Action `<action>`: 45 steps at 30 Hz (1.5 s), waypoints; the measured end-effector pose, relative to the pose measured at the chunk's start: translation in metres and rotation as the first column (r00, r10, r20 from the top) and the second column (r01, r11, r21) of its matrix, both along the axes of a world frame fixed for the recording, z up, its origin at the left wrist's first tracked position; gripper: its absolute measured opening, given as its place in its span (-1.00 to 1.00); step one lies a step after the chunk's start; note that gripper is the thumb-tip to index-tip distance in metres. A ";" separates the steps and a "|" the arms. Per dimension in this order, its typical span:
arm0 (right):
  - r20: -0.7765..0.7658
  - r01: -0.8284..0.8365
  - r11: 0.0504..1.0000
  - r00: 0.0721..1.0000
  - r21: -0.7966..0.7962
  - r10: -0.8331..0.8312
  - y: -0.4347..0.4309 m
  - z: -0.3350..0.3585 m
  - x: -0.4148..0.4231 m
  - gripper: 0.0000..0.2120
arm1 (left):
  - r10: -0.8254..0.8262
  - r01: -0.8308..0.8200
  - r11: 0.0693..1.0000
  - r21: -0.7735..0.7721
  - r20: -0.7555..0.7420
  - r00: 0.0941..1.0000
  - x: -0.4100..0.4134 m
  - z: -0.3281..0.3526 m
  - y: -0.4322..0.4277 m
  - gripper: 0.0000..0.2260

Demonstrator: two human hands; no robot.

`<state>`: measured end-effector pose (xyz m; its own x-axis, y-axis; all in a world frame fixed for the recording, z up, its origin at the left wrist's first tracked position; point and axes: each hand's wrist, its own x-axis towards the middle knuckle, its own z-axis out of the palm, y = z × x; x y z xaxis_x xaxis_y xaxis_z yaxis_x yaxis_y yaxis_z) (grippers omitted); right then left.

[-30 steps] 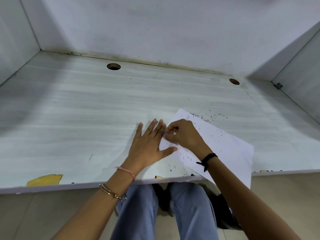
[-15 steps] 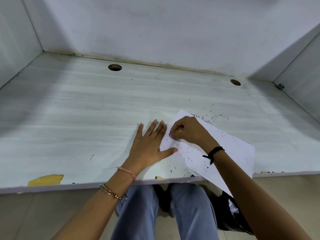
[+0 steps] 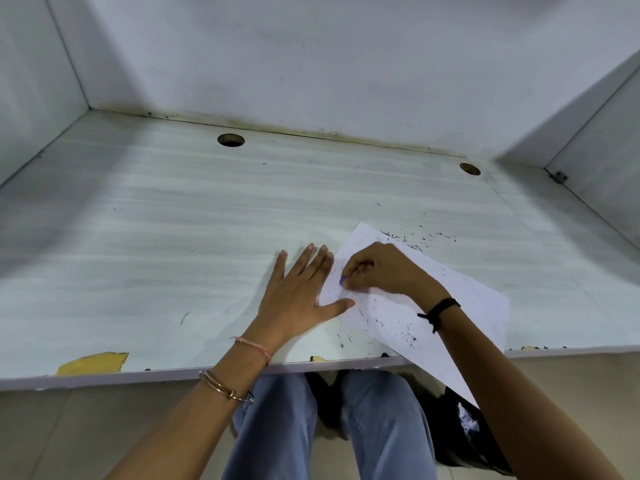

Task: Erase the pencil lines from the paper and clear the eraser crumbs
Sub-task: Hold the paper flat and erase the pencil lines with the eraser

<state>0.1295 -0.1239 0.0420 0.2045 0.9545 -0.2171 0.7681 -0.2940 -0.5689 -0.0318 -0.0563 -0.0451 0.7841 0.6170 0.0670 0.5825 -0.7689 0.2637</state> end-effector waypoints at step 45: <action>0.149 0.086 0.993 0.984 0.082 -0.098 0.029 -0.006 0.000 -0.97 | 0.032 -0.032 0.999 0.030 0.008 0.999 0.021 0.001 0.005 -0.09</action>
